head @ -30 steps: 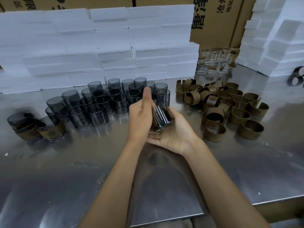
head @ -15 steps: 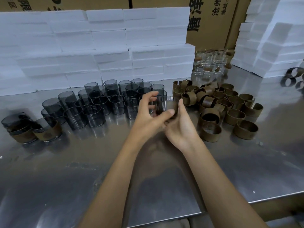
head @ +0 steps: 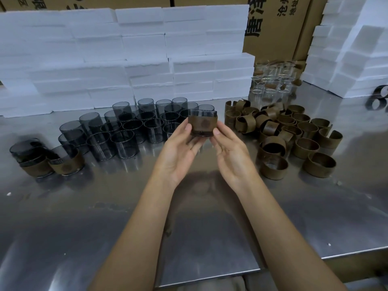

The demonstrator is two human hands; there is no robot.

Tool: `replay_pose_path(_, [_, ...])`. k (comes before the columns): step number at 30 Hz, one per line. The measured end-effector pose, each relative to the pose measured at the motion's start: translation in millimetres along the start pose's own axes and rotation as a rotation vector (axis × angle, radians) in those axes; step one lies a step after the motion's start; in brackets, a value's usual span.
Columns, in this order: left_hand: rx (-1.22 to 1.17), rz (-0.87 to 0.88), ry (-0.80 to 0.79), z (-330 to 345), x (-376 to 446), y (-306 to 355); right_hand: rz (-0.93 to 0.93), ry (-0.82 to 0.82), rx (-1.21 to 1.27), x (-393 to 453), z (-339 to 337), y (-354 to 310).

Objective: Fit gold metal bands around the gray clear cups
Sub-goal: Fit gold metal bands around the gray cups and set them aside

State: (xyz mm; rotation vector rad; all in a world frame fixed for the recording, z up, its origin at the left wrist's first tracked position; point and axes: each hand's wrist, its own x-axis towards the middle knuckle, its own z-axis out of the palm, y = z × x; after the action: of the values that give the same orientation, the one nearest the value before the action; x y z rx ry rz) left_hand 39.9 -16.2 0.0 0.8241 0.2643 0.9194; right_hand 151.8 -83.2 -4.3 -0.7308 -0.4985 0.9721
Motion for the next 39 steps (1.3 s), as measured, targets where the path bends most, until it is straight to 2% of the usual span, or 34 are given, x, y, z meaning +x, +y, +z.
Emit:
replay_pose_path(12, [0.066, -0.017, -0.009, -6, 1, 0, 0.014, -0.012, -0.041, -1, -1, 1])
replay_pose_path(18, [0.629, 0.106, 0.245, -2, -1, -3, -0.056, -0.045, -0.231, -2, -2, 6])
replay_pose_path(22, [0.736, 0.135, 0.335, -2, -6, 9, -0.102, -0.043, -0.386, 1, -6, 10])
replay_pose_path(25, [0.935, 0.154, 0.463, -9, -18, 26, -0.072, 0.072, -0.518, 8, -13, 15])
replay_pose_path(29, [1.2, 0.123, 0.646, -35, -49, 63, -0.037, 0.165, -0.494, 14, -21, 19])
replay_pose_path(36, [1.37, -0.052, 0.846, -101, -86, 119, -0.069, 0.153, -0.549, 15, -22, 23])
replay_pose_path(39, [1.39, -0.03, 0.861, -116, -89, 123, -0.072, 0.156, -0.544, 14, -21, 22])
